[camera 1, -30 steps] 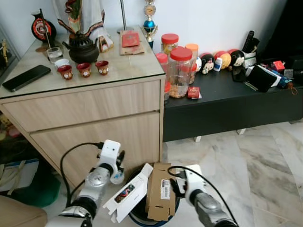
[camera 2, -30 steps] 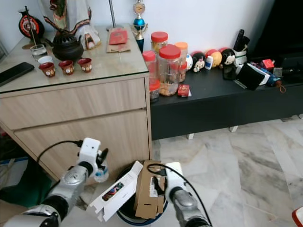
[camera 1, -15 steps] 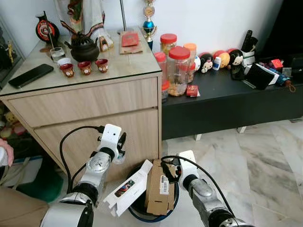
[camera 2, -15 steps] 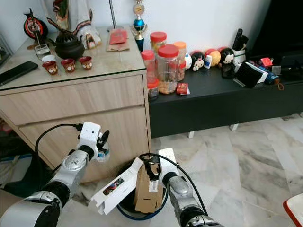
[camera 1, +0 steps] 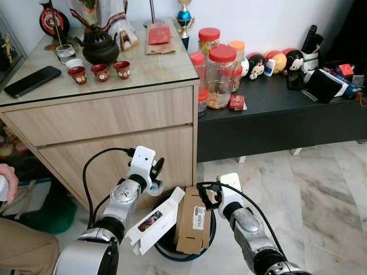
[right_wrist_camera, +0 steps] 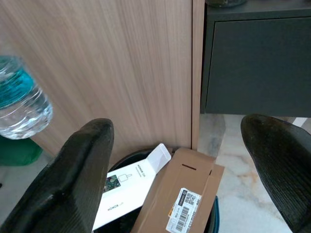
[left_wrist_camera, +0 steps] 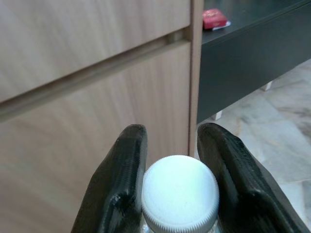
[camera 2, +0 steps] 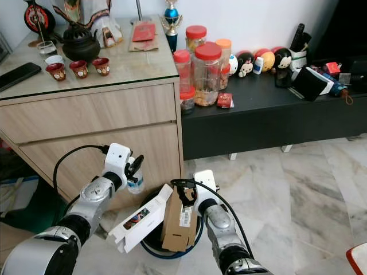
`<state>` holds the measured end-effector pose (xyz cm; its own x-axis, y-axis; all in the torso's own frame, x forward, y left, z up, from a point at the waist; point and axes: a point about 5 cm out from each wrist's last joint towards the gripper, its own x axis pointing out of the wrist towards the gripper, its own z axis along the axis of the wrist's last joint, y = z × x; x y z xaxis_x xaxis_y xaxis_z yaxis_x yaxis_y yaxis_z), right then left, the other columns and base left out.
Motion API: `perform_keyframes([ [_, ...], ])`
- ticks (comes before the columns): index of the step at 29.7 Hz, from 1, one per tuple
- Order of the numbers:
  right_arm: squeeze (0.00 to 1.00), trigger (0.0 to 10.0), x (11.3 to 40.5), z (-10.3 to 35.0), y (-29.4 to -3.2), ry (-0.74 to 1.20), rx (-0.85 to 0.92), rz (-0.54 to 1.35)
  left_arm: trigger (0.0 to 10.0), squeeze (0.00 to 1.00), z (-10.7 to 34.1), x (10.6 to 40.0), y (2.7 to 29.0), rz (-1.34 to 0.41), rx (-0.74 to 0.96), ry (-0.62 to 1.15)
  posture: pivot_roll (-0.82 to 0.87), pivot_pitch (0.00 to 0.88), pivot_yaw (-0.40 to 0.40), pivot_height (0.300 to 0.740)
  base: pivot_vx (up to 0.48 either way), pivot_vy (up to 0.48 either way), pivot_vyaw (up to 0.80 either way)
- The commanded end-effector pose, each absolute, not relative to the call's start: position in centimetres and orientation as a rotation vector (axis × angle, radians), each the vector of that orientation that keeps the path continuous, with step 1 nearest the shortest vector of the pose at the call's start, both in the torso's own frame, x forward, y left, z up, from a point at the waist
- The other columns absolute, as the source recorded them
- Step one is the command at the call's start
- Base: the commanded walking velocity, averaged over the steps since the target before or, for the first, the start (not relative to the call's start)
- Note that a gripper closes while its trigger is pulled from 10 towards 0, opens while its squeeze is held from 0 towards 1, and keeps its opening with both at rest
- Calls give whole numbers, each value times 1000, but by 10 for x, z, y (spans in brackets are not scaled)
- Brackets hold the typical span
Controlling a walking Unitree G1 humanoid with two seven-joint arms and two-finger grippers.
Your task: Picking trash to rubbish bin
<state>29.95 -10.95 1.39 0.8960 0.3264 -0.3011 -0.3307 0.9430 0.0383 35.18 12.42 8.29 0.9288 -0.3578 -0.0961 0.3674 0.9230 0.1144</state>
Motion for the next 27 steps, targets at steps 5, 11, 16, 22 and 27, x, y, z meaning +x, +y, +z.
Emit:
perform_keyframes([
  [5, 0, 10000, 300, 18, -107, 277, -5, 344, 10000, 78, 100, 359, 117, -433, 117, 5, -6, 134, 22, 740, 0, 0, 0],
  [11, 0, 10000, 298, 16, -107, 282, -1, 342, 10000, 1000, 105, 361, 114, -461, 112, -11, -4, 139, 21, 740, 0, 0, 0],
  [16, 0, 10000, 296, 14, -109, 286, 4, 334, 10000, 1000, 106, 361, 114, -472, 112, -12, -1, 139, 20, 740, 0, 0, 0],
  [22, 0, 10000, 293, 10, -111, 309, 5, 326, 10000, 976, 99, 358, 121, -445, 118, 9, 12, 139, 19, 740, 0, 0, 0],
  [27, 0, 10000, 286, 0, -114, 362, 5, 317, 10000, 0, 62, 337, 146, -331, 126, 132, 24, 133, 23, 740, 0, 0, 0],
])
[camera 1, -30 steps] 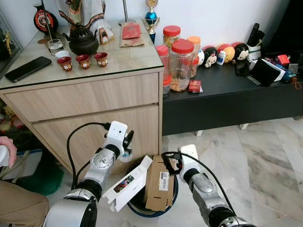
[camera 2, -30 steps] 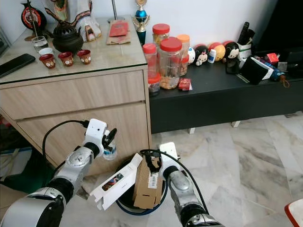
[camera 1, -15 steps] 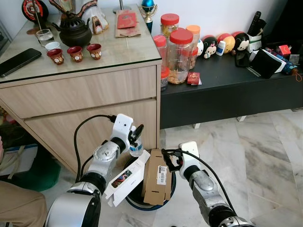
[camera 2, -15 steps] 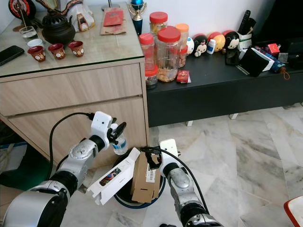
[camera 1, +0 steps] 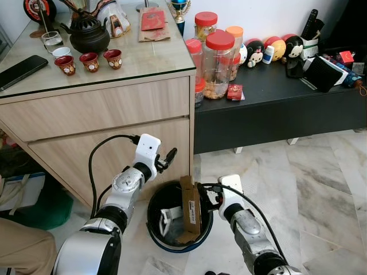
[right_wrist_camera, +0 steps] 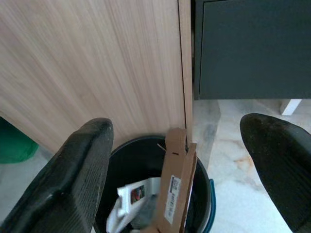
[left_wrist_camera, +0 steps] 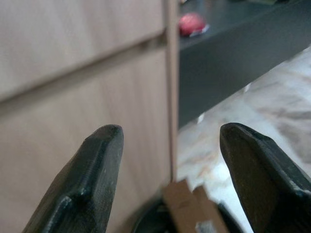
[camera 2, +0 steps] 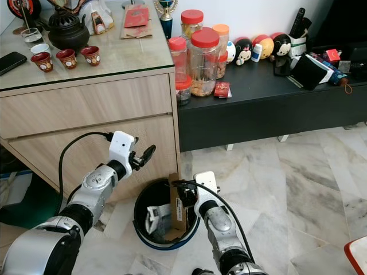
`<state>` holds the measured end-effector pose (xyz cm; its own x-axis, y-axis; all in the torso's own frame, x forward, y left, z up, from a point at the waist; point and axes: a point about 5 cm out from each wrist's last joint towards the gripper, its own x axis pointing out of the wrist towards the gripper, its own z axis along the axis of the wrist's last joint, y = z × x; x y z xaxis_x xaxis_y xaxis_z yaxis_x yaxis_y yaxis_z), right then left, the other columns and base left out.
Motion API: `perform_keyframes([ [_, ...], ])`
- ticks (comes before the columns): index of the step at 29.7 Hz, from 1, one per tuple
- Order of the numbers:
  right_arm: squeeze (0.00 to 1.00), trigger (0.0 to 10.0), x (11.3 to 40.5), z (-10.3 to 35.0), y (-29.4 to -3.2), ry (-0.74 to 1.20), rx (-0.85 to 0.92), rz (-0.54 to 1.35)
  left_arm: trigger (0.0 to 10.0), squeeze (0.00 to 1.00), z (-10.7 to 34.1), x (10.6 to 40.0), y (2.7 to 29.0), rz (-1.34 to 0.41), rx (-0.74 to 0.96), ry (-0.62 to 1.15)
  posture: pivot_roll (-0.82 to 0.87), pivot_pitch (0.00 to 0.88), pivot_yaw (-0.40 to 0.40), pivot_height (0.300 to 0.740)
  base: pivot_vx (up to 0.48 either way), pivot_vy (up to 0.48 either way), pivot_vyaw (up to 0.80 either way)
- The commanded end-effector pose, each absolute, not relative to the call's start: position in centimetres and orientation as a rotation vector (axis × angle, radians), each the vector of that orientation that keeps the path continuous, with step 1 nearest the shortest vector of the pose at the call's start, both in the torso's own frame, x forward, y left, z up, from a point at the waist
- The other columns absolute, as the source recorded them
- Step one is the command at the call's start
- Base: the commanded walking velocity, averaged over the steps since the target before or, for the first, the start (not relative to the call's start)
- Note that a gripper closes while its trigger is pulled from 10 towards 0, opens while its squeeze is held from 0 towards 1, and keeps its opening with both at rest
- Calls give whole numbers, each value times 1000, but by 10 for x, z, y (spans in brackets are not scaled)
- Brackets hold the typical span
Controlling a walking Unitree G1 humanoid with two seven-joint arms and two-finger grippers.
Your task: Picking trash to rubbish bin
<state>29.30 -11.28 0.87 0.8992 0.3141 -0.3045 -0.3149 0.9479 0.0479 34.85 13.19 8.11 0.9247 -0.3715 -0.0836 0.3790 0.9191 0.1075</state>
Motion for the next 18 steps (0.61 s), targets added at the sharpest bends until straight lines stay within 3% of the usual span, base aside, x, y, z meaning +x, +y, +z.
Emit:
perform_keyframes([
  [1, 0, 10000, 282, -5, -115, 390, 4, 309, 10000, 0, 45, 325, 158, -280, 116, 198, 29, 127, 26, 740, 0, 0, 0],
  [4, 0, 10000, 276, -12, -118, 428, 5, 297, 10000, 0, 27, 311, 173, -200, 99, 266, 34, 122, 27, 740, 0, 0, 0],
  [7, 0, 10000, 260, -29, -125, 521, -10, 276, 10000, 0, -11, 273, 199, -75, 117, 435, 46, 106, 32, 740, 0, 0, 0],
  [10, 0, 10000, 242, -46, -133, 623, -21, 243, 10000, 0, -45, 228, 219, 29, 129, 631, 55, 84, 36, 740, 0, 0, 0],
  [12, 0, 10000, 221, -61, -142, 721, -34, 211, 10000, 0, -72, 182, 232, 107, 126, 807, 57, 66, 38, 740, 0, 0, 0],
  [18, 0, 10000, 197, -76, -155, 821, -28, 158, 10000, 0, -86, 147, 238, 173, 103, 908, 61, 47, 40, 740, 0, 0, 0],
])
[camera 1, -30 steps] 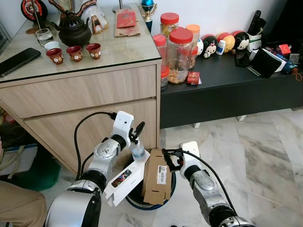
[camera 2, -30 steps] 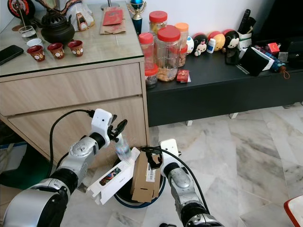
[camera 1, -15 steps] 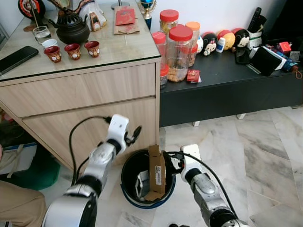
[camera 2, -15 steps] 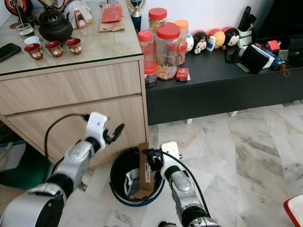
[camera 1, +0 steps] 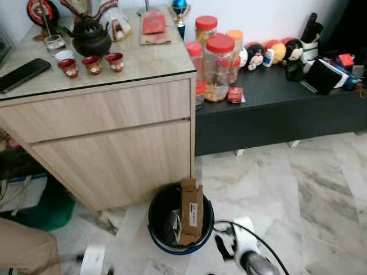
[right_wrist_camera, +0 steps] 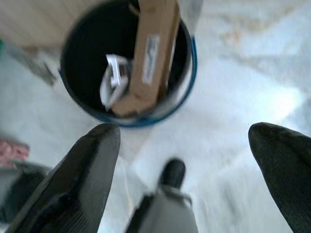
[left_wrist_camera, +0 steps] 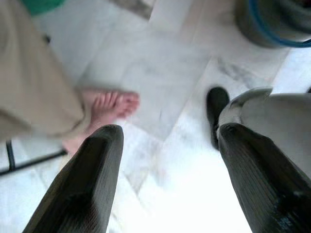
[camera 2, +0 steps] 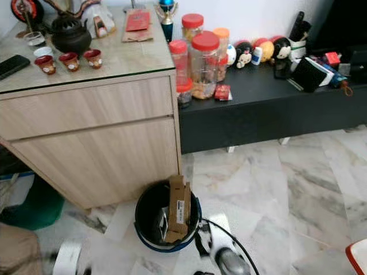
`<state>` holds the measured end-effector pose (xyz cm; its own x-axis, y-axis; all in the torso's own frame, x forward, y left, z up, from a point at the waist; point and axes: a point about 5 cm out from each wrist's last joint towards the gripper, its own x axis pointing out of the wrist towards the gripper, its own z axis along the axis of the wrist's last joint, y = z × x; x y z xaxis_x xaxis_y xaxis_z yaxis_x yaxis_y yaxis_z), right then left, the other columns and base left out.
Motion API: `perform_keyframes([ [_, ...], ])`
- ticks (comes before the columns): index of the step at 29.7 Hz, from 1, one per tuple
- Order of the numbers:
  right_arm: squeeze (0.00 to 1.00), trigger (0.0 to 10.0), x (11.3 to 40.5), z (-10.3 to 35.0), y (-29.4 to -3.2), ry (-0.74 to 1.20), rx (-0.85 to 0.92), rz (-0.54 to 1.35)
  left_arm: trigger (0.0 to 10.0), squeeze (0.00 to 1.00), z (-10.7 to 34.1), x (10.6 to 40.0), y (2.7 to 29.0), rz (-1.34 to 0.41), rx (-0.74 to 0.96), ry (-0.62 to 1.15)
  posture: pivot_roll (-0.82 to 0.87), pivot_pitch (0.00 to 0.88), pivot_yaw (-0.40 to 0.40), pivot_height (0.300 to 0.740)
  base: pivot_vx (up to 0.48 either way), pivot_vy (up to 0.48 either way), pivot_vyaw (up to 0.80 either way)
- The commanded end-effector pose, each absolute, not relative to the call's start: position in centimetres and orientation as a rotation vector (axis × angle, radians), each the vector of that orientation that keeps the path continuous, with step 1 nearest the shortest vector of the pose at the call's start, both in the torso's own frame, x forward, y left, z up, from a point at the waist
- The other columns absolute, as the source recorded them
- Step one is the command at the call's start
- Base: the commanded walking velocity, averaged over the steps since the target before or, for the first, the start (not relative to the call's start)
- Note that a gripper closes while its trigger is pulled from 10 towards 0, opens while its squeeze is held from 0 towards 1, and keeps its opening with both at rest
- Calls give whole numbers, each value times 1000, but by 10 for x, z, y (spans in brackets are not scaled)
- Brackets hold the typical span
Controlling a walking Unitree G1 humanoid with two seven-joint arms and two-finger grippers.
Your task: Picking trash to rubbish bin
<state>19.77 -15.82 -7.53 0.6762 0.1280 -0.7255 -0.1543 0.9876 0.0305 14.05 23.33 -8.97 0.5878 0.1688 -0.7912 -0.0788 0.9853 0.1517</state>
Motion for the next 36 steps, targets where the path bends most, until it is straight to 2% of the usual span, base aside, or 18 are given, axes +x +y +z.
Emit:
perform_keyframes([
  [1, 0, 10000, 192, -79, -158, 842, -25, 147, 10000, 0, -86, 145, 239, 191, 93, 907, 63, 41, 39, 740, 0, 0, 0],
  [6, 0, 10000, 177, -87, -165, 911, -22, 111, 10000, 0, -84, 151, 240, 221, 81, 881, 73, 11, 42, 740, 0, 0, 0],
  [16, 0, 10000, 183, -84, -161, 903, 5, 95, 10000, 0, -77, 166, 241, 227, 76, 840, 77, 0, 46, 740, 0, 0, 0],
  [27, 0, 10000, 189, -82, -162, 893, 13, 80, 10000, 0, -80, 161, 238, 219, 84, 858, 71, 0, 60, 740, 0, 0, 0],
  [36, 0, 10000, 182, -85, -162, 912, 19, 68, 10000, 0, -80, 162, 235, 190, 82, 857, 69, 0, 61, 740, 0, 0, 0],
])
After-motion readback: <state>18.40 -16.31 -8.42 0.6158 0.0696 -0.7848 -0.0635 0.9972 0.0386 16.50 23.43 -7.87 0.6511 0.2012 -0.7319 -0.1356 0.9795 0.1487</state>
